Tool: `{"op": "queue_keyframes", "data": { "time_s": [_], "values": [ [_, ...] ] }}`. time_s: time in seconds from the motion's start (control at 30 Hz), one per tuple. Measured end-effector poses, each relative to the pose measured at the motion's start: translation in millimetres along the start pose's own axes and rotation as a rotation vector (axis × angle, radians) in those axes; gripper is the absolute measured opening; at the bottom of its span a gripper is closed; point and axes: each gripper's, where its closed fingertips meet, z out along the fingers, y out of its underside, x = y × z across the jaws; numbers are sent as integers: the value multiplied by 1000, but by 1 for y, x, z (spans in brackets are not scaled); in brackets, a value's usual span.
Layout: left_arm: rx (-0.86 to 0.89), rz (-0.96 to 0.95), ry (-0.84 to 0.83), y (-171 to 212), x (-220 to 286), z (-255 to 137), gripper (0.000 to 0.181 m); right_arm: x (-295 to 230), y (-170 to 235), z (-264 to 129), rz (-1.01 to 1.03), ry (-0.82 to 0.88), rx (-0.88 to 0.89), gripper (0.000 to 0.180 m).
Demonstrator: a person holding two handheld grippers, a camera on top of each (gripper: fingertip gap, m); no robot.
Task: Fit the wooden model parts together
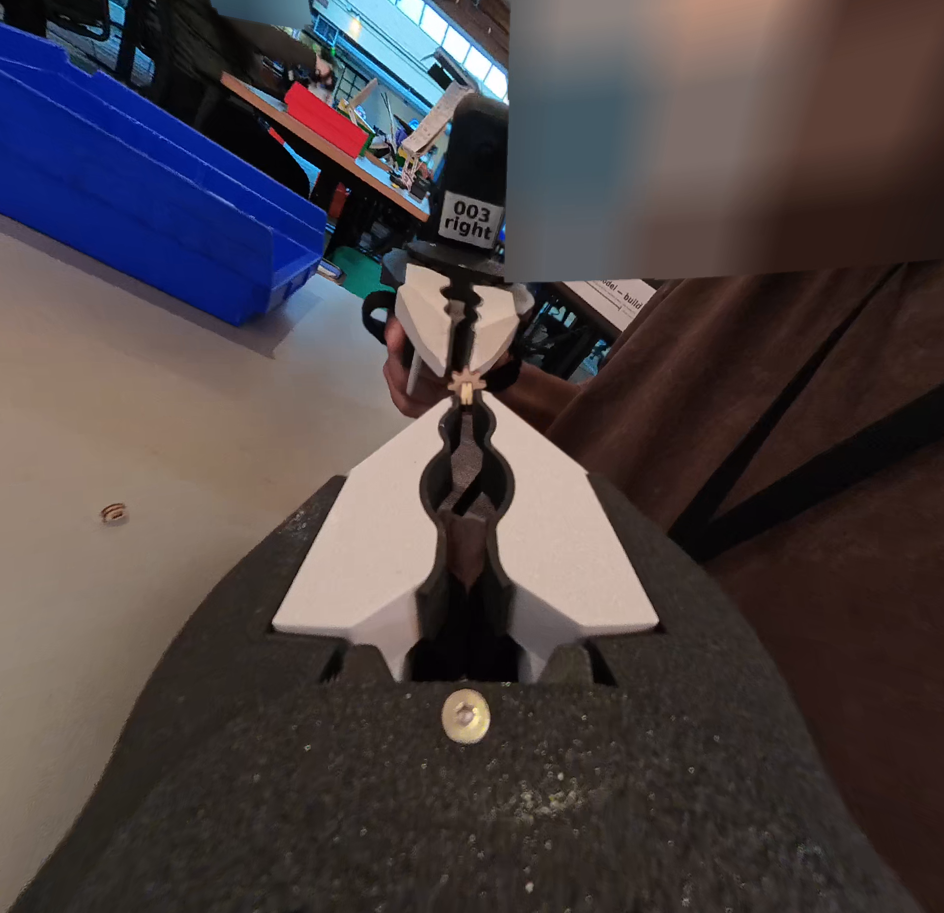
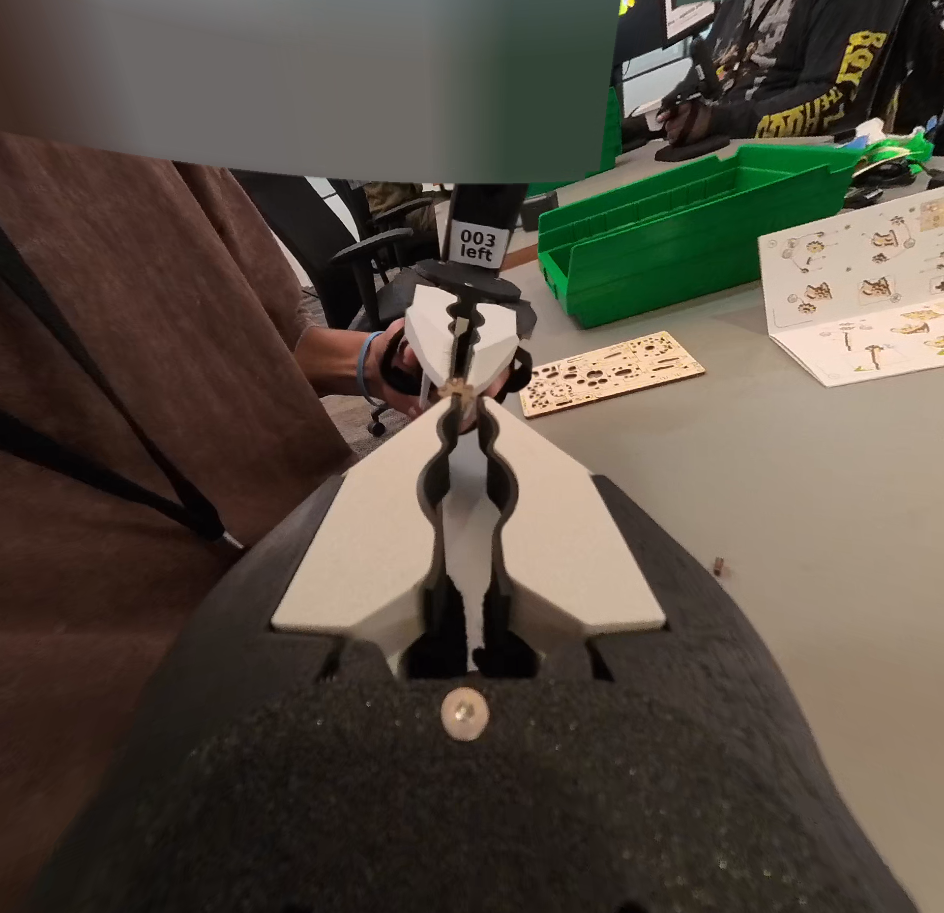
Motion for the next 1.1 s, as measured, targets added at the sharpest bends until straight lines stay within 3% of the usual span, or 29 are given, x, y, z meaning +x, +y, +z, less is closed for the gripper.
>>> {"op": "queue_keyframes", "data": {
  "time_s": [0.23,1.1],
  "values": [
    [56,-28,8,-7,1,-3,2,-6,-4,9,-25,-9,31,4],
    [-45,38,-17,6,2,4,2,3,-1,-2,-29,41,0,3]
  ]
}}
